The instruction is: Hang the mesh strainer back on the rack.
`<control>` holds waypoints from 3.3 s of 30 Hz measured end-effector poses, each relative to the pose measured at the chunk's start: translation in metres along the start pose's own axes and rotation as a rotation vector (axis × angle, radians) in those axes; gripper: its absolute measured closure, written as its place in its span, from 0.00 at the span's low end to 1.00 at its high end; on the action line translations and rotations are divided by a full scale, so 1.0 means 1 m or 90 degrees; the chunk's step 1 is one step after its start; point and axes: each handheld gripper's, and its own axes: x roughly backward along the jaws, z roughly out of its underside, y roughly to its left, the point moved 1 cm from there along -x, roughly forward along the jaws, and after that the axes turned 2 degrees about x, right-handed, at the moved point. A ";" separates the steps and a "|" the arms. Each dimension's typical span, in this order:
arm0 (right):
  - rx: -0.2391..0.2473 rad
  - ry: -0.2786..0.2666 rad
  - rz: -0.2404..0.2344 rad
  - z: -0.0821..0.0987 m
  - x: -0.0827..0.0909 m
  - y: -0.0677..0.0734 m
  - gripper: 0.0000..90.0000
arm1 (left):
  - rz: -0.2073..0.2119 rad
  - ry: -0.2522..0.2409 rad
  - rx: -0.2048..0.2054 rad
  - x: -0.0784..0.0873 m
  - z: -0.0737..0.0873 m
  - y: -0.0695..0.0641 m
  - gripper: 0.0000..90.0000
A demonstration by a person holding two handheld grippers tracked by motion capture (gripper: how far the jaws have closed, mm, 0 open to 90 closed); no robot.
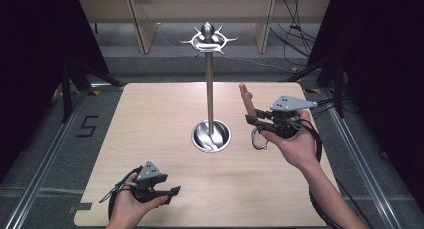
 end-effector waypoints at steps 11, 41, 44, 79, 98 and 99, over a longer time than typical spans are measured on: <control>0.005 -0.015 0.008 -0.011 -0.006 0.002 0.77 | 0.000 -0.009 0.005 0.000 0.000 0.000 0.39; 0.019 -0.058 0.024 -0.035 -0.007 0.006 0.77 | 0.002 -0.008 0.004 0.001 0.000 0.001 0.39; 0.007 -0.054 0.012 -0.037 -0.007 0.007 0.77 | 0.000 -0.011 0.009 0.001 0.000 0.000 0.39; 0.004 -0.099 0.022 -0.066 -0.010 0.015 0.77 | 0.001 -0.012 0.007 0.003 0.000 0.002 0.39; 0.010 -0.118 0.018 -0.082 -0.008 0.020 0.77 | 0.003 -0.013 0.009 0.001 -0.001 0.001 0.39; 0.011 -0.122 0.016 -0.082 -0.009 0.021 0.77 | 0.004 -0.017 0.014 0.001 -0.001 0.001 0.39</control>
